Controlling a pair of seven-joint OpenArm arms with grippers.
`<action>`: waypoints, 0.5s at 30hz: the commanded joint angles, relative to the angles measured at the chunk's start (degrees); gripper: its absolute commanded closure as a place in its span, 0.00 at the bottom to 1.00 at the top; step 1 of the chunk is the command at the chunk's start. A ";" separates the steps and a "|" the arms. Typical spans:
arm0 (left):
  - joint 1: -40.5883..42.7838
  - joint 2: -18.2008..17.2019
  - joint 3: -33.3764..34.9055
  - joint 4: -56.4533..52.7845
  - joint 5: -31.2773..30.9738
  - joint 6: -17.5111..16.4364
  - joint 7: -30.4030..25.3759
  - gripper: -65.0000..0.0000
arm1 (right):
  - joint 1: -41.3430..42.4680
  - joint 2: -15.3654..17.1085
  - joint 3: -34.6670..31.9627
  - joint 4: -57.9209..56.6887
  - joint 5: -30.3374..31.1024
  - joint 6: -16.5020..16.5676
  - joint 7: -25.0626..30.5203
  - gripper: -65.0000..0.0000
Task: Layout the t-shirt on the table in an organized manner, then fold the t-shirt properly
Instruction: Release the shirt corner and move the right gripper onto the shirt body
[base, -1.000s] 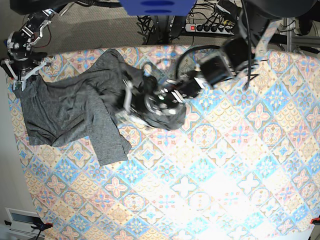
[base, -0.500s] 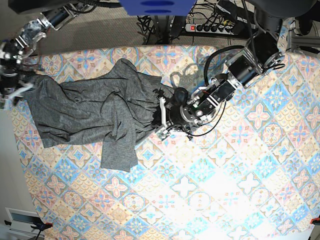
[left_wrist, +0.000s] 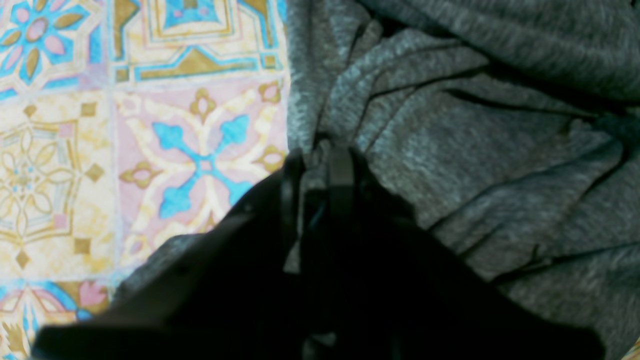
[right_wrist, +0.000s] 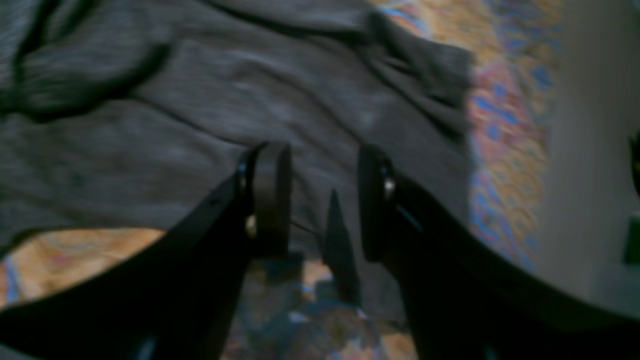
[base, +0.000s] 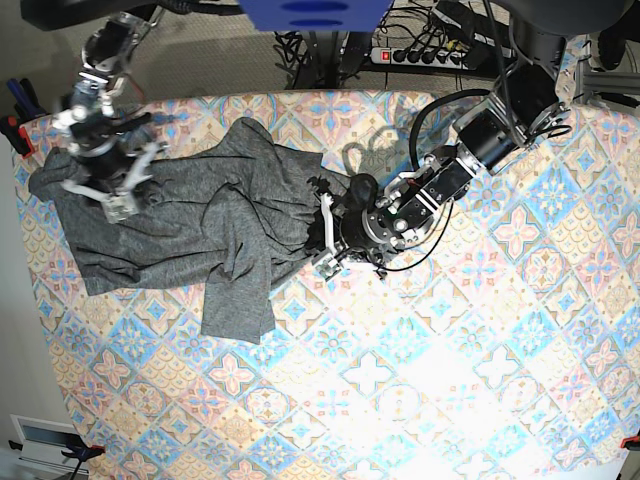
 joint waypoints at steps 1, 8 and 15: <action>-1.14 -0.25 -0.41 0.70 0.14 0.48 0.29 0.90 | 0.63 0.73 -1.65 1.19 0.58 -0.18 1.60 0.68; -1.14 1.25 -0.41 0.35 0.23 0.57 0.29 0.90 | 4.85 0.99 -14.39 1.45 -3.64 -0.18 1.07 0.69; 0.09 1.42 -0.41 0.35 0.23 0.57 0.20 0.90 | 10.91 -1.65 -32.06 1.10 -27.29 -0.18 1.07 0.68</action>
